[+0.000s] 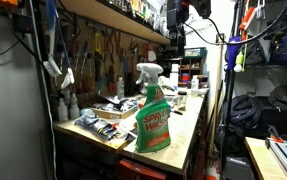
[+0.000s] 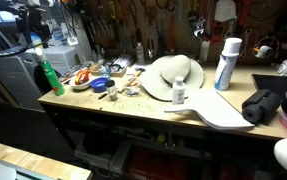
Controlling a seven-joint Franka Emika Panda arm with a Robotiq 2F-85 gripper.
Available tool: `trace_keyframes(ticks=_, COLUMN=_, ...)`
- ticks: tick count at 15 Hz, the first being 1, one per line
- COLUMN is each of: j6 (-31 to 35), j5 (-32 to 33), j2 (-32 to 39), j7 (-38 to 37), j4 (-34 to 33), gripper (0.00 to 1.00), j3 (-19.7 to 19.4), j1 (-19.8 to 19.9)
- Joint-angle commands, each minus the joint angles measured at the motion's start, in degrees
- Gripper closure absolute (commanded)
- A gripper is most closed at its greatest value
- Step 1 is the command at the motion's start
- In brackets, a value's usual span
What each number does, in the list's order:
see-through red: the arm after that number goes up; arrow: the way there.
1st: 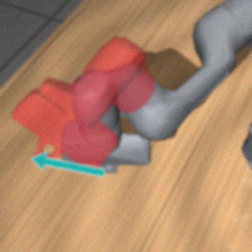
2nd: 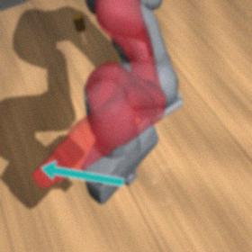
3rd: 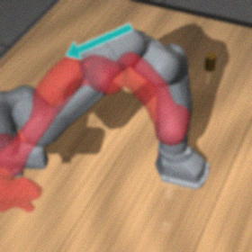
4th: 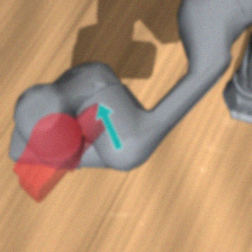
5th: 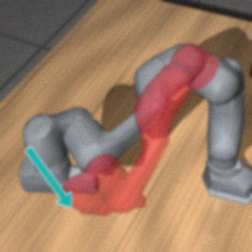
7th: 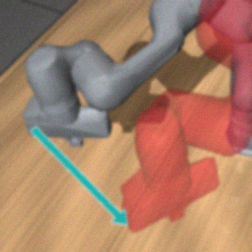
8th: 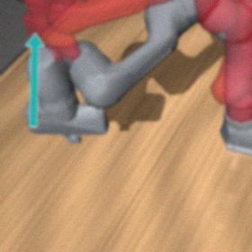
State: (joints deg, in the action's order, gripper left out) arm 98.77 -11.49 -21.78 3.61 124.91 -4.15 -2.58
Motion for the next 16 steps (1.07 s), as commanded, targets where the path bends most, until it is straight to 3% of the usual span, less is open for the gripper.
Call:
trace_keyframes(ticks=1, j6=-0.2, j5=-0.3, j2=0.1, j7=0.3, j4=-0.2, gripper=0.0, j3=0.8, j1=1.0)
trace_keyframes(ticks=4, j6=0.3, j5=0.2, j2=0.3, j7=-0.3, j4=0.0, gripper=0.0, j3=1.0, j1=1.1)
trace_keyframes(ticks=5, j6=6.8, j5=3.6, j2=1.0, j7=-4.6, j4=1.5, gripper=0.0, j3=2.5, j1=2.6)
trace_keyframes(ticks=7, j6=13.6, j5=8.0, j2=3.2, j7=-7.3, j4=2.9, gripper=0.0, j3=3.6, j1=3.8)
trace_keyframes(ticks=12, j6=19.8, j5=20.3, j2=11.4, j7=-18.5, j4=4.9, gripper=0.0, j3=5.9, j1=5.6)
trace_keyframes(ticks=14, j6=22.2, j5=18.1, j2=15.3, j7=-18.3, j4=4.8, gripper=0.0, j3=5.2, j1=4.7)
trace_keyframes(ticks=16, j6=26.0, j5=11.5, j2=19.2, j7=-14.5, j4=3.9, gripper=0.0, j3=4.1, j1=4.1)
